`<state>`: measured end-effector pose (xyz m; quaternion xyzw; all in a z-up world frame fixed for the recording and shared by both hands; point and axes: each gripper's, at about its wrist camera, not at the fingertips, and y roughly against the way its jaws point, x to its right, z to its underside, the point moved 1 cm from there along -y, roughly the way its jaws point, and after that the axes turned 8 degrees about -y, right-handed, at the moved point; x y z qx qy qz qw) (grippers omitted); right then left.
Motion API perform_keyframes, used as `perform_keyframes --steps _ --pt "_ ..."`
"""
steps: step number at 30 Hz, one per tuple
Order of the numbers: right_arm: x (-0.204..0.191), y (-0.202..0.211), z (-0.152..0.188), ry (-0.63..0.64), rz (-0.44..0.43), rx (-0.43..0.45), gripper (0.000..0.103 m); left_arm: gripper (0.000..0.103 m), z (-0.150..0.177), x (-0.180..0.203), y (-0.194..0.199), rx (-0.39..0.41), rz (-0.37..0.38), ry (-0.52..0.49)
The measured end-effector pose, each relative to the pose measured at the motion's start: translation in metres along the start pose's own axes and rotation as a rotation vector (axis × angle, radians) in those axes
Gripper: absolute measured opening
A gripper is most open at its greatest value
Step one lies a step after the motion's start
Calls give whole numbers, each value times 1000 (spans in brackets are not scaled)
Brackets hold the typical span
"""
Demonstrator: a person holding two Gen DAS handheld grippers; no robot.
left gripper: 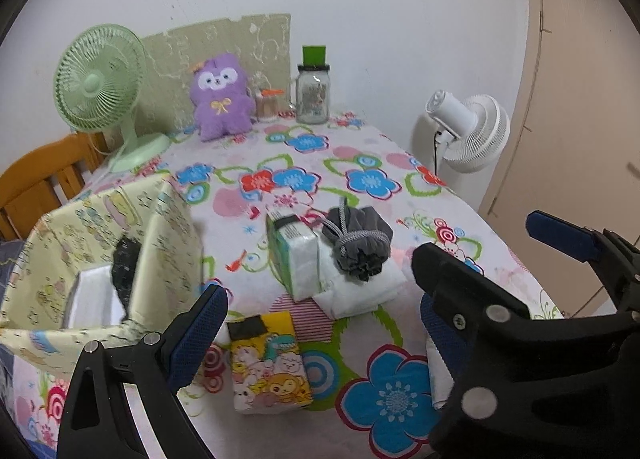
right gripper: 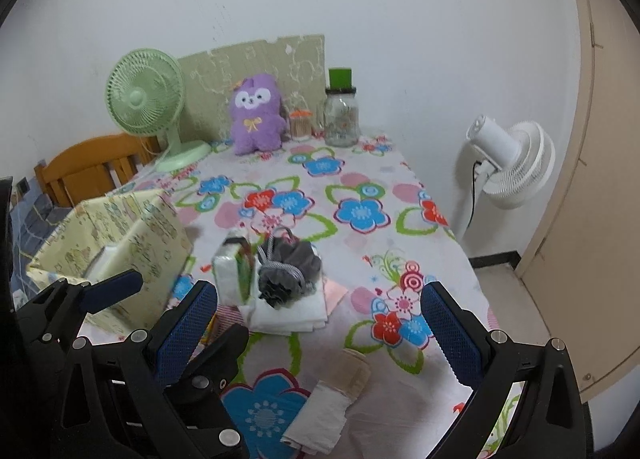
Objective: Organize soft objects
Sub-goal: 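Move the right gripper toward the beige rolled cloth on the table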
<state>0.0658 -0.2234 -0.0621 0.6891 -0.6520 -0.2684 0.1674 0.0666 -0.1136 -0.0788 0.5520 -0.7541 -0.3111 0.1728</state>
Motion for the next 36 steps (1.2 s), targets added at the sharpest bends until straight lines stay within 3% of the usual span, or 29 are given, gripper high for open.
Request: perform_keyframes --steps 7,15,28,36 --pt "8 -22 9 -16 37 -53 103 98 7 3 -22 -46 12 -9" --pt "18 -40 25 -49 65 -127 94 98 22 5 -41 -115 32 15" --pt "26 -55 46 -110 114 -235 72 98 37 10 -51 -135 -5 -30" --pt "29 -65 55 -132 105 -295 52 99 41 21 -56 -149 -84 -97"
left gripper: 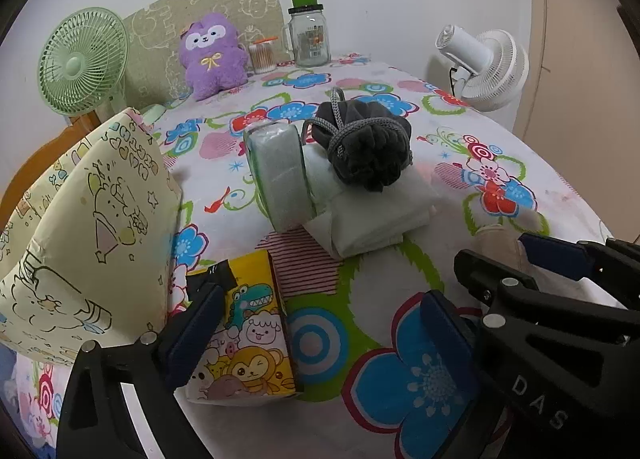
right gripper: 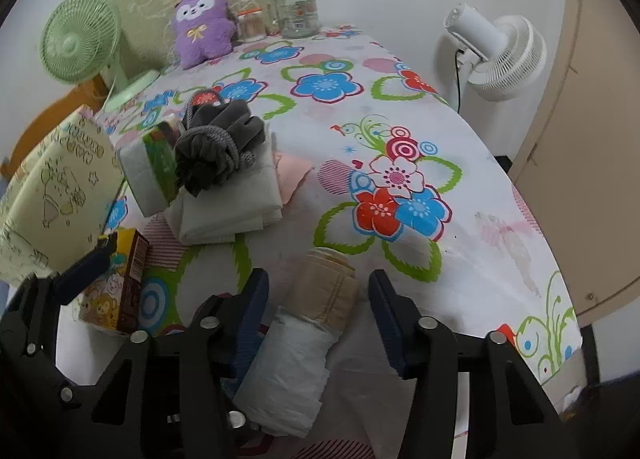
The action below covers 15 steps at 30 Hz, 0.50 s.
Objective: Organize soft objects
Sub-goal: 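Move the right gripper toward the beige rolled cloth on the table, then close the right gripper on the beige rolled cloth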
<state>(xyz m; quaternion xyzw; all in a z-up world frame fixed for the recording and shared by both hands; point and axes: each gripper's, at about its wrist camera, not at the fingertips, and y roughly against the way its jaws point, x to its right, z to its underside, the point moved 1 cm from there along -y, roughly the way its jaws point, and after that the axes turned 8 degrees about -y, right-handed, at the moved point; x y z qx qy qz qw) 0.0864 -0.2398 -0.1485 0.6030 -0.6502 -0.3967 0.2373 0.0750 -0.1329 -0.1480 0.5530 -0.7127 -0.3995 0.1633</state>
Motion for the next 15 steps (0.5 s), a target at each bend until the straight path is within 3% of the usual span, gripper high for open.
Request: perform_keyframes --steps 4,5,15 --pt "-6 -1 0 22 -55 -10 22 102 -2 0 -2 -9 -5 2" --pt "-8 -1 0 31 -59 -6 20 102 -2 -1 -2 -8 -6 5" --pt "-19 0 -7 80 -75 29 15 102 1 -10 4 -10 -56 112"
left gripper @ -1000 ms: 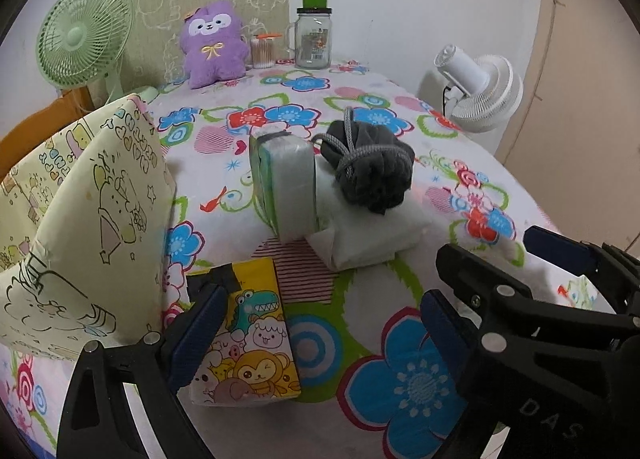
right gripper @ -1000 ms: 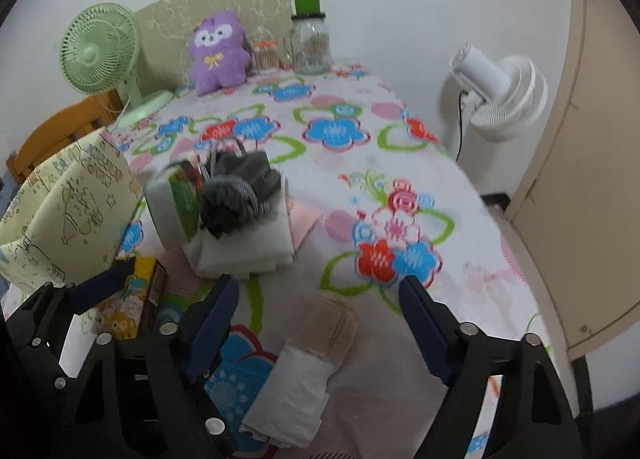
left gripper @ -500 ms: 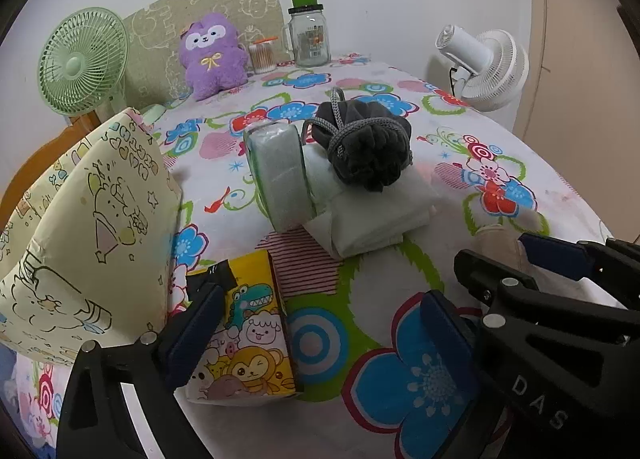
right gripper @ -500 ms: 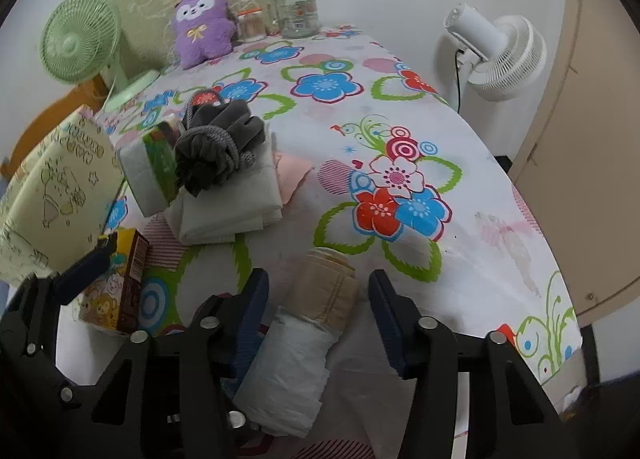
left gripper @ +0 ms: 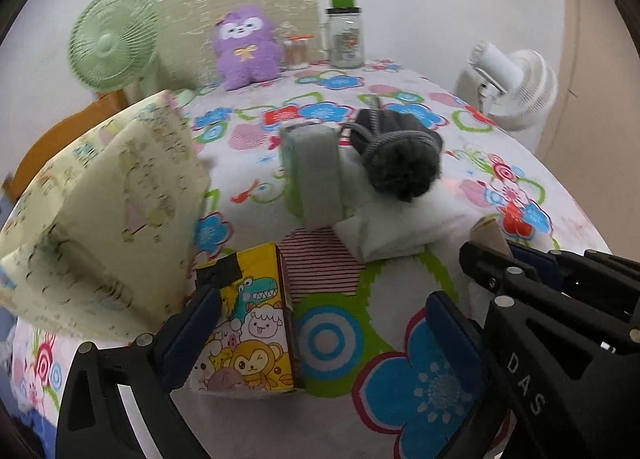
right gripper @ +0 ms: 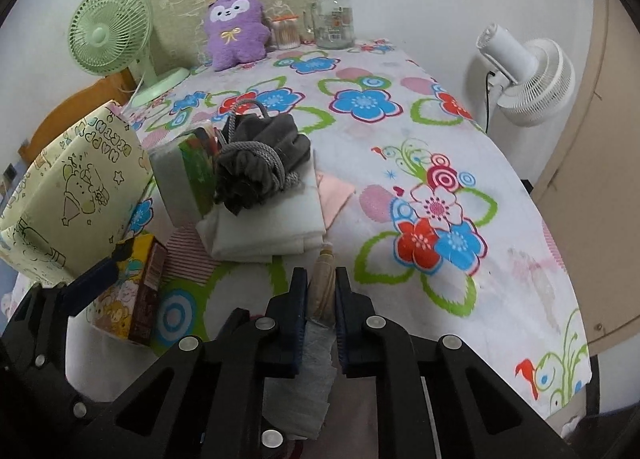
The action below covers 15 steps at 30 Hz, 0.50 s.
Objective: Organize soft objects
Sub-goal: 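Close the right gripper on the beige rolled cloth, then close the left gripper on the cartoon tissue pack while the right gripper lifts the beige cloth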
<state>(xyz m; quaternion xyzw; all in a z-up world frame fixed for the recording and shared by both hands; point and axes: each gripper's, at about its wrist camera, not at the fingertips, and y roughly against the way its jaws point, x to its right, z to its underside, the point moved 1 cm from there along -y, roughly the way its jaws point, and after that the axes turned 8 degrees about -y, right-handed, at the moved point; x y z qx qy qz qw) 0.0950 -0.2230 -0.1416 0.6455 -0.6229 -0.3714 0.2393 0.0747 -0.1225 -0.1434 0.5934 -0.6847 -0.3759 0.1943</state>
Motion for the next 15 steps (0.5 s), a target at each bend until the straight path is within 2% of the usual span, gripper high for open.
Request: perform_keyframes --steps 4,13,15 --pt "-9 0 -3 29 0 3 15 102 1 -8 2 -3 -38 50" --pt "-29 13 -2 74 3 32 15 101 10 -25 13 10 8 132" --pt "-32 13 0 79 2 31 15 97 13 -29 12 3 23 153"
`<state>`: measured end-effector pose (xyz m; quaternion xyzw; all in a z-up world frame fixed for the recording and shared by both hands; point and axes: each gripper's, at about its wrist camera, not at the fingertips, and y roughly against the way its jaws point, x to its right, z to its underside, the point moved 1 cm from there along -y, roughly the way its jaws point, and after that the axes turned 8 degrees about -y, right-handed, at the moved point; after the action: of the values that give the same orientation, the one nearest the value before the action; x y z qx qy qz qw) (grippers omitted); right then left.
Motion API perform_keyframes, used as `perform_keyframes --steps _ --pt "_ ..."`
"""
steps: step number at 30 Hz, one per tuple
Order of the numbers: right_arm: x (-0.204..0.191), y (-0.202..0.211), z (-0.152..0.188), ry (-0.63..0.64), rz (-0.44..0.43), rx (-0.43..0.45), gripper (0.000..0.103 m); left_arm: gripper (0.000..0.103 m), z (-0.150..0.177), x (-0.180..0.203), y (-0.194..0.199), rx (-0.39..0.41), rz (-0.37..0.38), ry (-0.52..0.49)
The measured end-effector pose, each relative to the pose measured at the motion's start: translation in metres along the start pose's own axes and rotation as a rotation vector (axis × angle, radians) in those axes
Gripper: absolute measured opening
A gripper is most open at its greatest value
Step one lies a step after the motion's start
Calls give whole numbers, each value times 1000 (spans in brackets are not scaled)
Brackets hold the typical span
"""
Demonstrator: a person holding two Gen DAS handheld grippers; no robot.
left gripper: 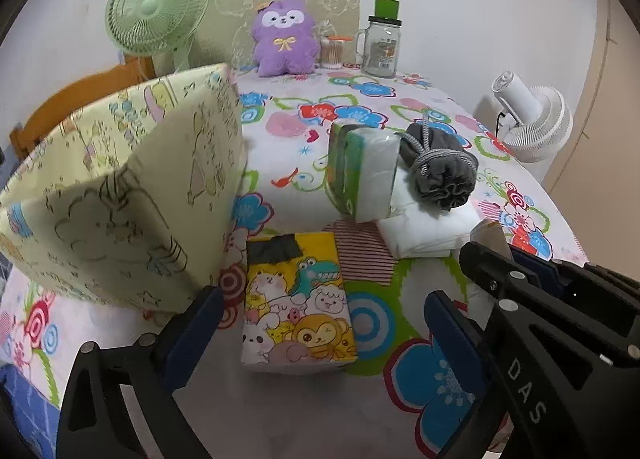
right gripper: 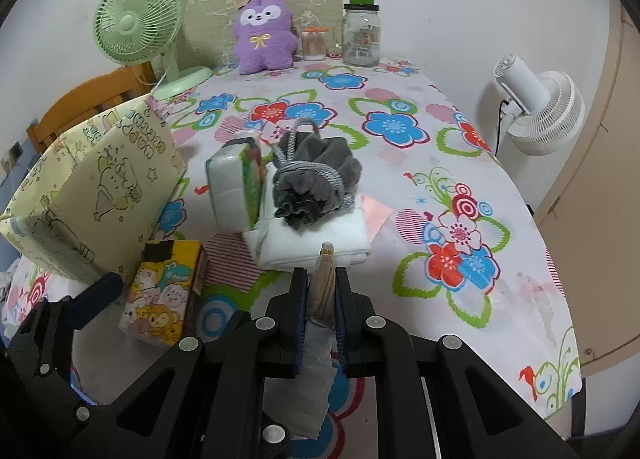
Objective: Organize soft objects
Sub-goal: 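Close the left gripper on the cartoon tissue pack while the right gripper lifts the beige cloth, then carry the tissue pack and beige cloth over the yellow fabric box with both tools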
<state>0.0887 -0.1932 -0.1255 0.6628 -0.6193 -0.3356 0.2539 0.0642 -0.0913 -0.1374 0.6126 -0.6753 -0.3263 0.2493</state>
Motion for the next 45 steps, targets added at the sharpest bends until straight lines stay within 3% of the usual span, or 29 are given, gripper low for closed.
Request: perform_keyframes --steps 6,9,11,14,32,45 --pt "-7 -1 1 7 -3 -2 15 79 5 -6 -12 -48 37 31" --pt "-6 -4 0 4 2 -7 15 68 3 -5 -12 -30 21 26" --pt "-5 -5 -1 1 4 -8 16 53 2 -5 -12 -20 6 17" --pt "-2 -7 -2 -5 7 -11 16 47 -1 -4 -14 -17 3 1" --pt "5 12 2 -27 2 39 16 45 -5 3 4 16 24 -33" --pt "2 52 -4 -42 -9 129 16 45 -14 4 43 104 7 -60"
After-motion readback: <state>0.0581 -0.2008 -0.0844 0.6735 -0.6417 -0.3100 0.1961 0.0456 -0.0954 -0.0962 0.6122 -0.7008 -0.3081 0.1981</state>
